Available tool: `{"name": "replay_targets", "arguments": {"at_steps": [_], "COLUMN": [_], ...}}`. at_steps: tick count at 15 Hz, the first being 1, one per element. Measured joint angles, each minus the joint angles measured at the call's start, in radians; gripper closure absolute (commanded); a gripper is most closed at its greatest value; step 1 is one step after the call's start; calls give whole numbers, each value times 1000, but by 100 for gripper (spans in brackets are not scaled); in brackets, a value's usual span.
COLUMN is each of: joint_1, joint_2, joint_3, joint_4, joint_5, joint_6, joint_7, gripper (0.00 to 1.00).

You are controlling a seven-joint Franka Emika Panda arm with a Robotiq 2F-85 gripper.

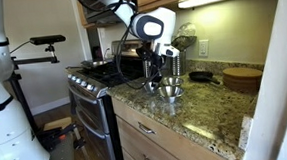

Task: Put the objects from the bowl on the left into the bowl near the center

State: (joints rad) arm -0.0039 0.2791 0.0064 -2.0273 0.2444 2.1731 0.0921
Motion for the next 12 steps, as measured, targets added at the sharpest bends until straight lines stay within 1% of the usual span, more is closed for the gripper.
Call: {"name": "replay_targets", "arguments": {"at_steps": [6,12], "joint_1": [0,-2], "joint_2": [0,-6], "joint_3": [-2,-19], "joint_4": [48,97], "joint_5": [-4,-35], "joint_6": [-9,-14], "joint_7": [-4,-4], "gripper": [91,91]}}
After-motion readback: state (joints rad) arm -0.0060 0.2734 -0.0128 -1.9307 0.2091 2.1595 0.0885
